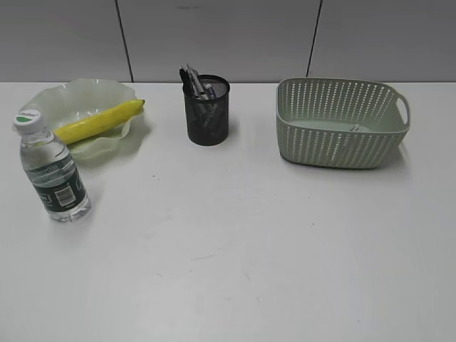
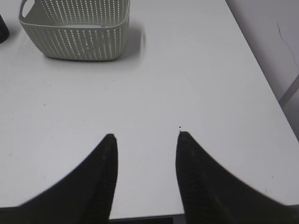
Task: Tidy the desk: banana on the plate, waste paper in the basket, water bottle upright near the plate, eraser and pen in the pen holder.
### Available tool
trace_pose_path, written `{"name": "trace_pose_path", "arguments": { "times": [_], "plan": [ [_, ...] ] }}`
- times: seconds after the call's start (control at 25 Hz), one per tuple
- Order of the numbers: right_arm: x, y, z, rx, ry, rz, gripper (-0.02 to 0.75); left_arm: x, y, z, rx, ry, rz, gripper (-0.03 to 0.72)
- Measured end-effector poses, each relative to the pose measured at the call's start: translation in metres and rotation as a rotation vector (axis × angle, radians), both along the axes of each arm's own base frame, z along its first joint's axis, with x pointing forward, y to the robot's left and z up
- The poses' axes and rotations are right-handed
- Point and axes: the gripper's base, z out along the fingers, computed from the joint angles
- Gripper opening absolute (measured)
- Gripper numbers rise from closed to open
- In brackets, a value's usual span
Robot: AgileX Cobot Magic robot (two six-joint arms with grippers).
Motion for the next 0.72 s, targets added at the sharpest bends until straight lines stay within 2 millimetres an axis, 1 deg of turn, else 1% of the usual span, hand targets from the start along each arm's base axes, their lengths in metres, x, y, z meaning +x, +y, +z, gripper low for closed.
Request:
{"name": "trace_pose_path", "arguments": {
  "times": [0.72],
  "plan": [
    [0.0000, 0.0000, 0.0000, -0.001, 0.000, 0.000, 0.339, 0.0000, 0.0000, 0.0000, 0.000, 0.000, 0.000, 0.237]
  ]
}}
